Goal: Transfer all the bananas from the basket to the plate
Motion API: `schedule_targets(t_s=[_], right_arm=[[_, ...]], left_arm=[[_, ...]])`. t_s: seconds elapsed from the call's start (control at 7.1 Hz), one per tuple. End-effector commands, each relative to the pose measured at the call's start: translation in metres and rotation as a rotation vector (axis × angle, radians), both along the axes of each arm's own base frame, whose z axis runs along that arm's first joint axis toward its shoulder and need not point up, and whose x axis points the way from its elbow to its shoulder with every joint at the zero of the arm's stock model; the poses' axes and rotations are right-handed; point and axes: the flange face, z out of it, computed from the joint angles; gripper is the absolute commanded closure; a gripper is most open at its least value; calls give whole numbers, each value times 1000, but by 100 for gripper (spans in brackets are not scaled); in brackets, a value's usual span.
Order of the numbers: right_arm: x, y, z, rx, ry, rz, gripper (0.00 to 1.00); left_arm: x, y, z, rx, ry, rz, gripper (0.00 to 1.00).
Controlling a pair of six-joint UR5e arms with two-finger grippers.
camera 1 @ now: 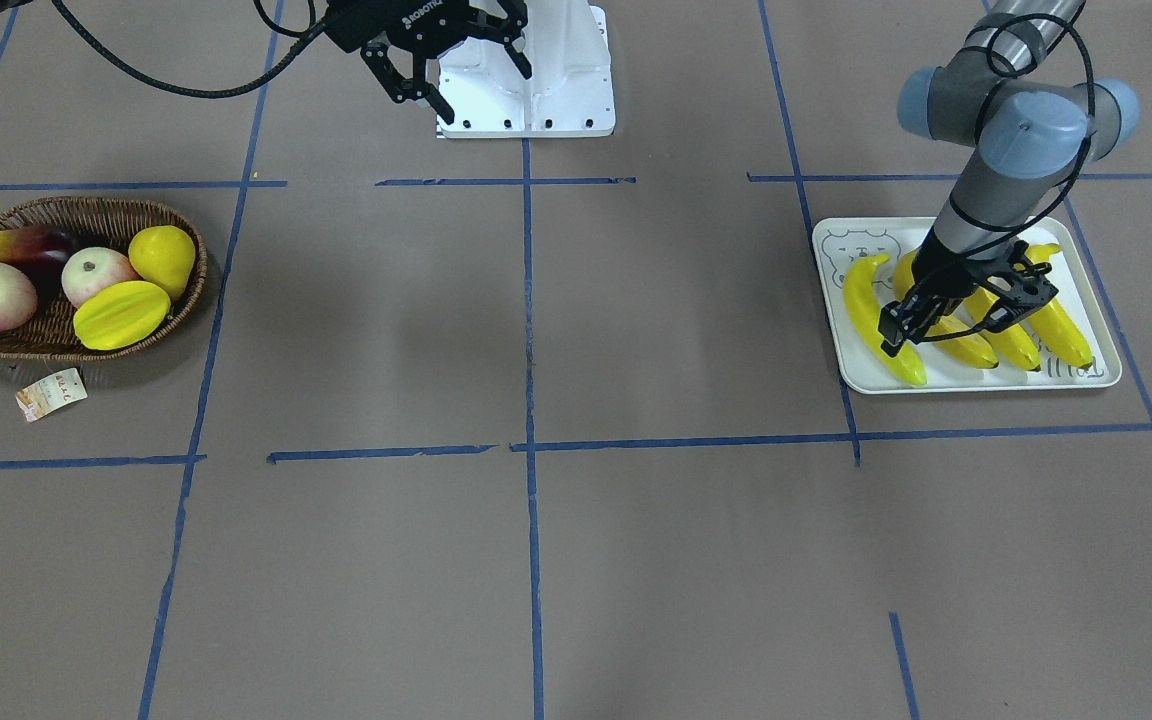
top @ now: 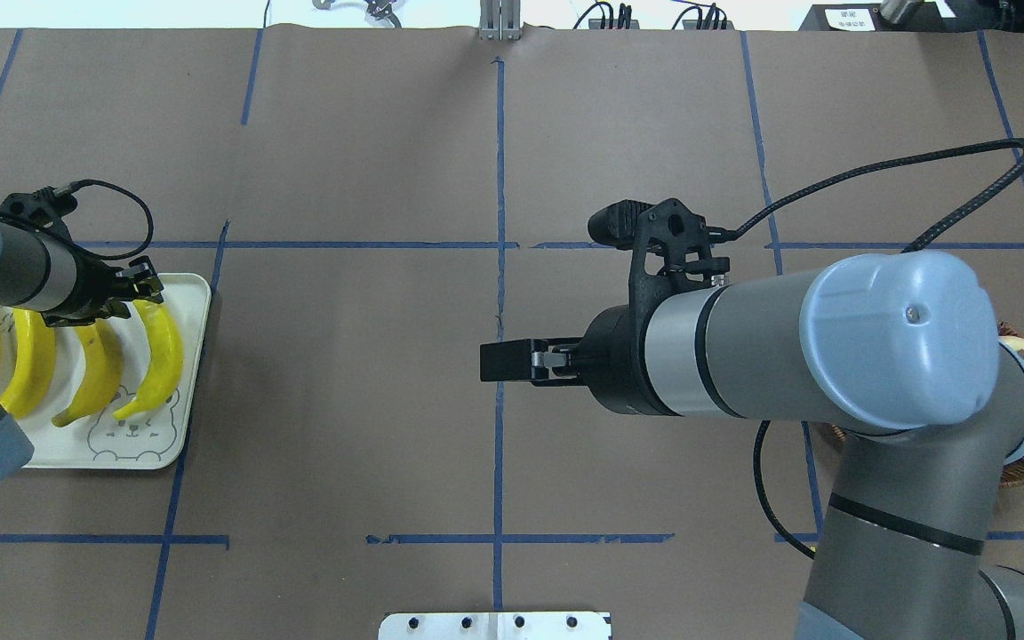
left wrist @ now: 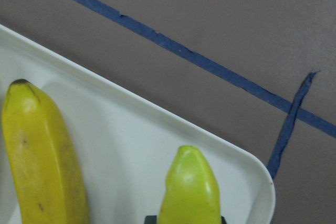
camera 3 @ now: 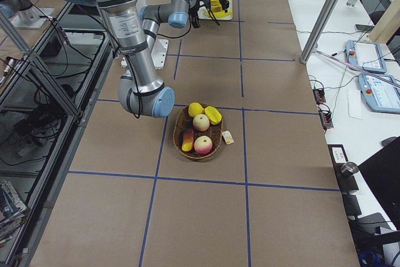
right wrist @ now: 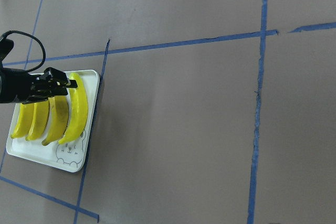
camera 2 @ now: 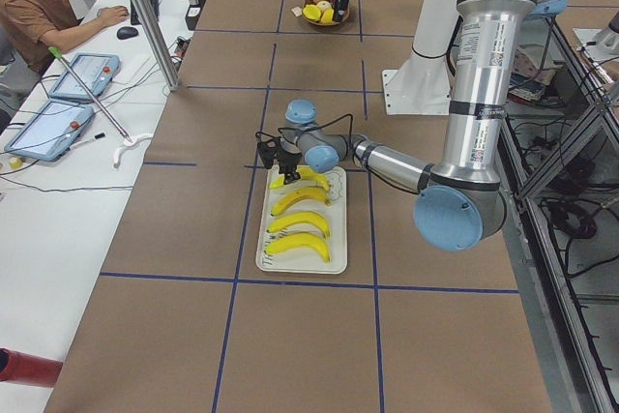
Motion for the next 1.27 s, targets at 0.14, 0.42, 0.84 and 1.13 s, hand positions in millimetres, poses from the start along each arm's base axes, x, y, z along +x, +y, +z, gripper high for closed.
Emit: schedule_targets(t_s=[0.14, 0.42, 0.84, 1.13], right_arm=[[25, -34, 46, -43, 107, 71, 0], [58, -82, 88, 13, 403, 74, 0], [170, -209, 172, 68, 617, -81, 0], [290, -272, 270, 48, 523, -219, 0]], left_arm=[[-47, 3, -69, 61, -13, 58, 0], [-120, 5, -106, 181, -173, 251, 0], [-255, -7, -42, 312, -249, 451, 0], [-324, -8, 34, 269, -203, 526, 0]])
